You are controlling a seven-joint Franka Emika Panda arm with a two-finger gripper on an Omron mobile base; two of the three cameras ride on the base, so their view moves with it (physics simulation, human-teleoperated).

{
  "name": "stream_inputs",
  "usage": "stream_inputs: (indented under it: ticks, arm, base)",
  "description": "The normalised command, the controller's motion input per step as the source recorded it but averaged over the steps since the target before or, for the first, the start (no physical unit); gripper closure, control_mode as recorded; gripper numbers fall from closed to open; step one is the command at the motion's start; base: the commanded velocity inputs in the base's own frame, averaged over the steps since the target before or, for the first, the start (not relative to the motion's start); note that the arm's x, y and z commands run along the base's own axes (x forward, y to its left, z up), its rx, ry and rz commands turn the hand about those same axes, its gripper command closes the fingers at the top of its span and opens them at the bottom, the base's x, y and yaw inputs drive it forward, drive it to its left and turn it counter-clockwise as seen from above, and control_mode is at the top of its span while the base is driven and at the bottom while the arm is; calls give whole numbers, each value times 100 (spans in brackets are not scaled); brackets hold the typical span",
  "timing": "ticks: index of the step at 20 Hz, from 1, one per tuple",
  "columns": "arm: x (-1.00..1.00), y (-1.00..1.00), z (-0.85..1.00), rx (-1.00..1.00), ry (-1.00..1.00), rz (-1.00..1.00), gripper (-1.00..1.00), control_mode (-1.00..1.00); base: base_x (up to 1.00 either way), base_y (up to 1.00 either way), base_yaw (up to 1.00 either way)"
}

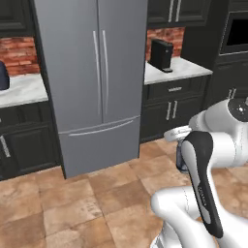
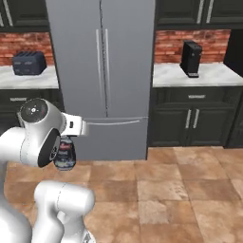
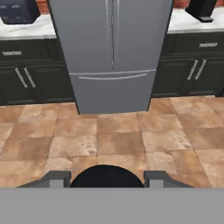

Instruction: Move the hot dog bun to the plate on the dining table and place the condiment next to that plate. Then navigate to the fridge and take the sausage and place it on the plate as well.

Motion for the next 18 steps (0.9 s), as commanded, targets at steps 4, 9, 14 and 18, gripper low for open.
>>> stream_inputs:
  ticks: [4,9,14,18]
  arm:
    - [0,0,0,0,0,0,100,100]
    - [0,0,0,0,0,0,100,100]
    - [0,0,0,0,0,0,100,100]
    - [0,0,0,0,0,0,100,100]
  base:
    - [100,0,-61]
    - [100,0,-62]
    - [100,0,-65]
    - [100,0,-65]
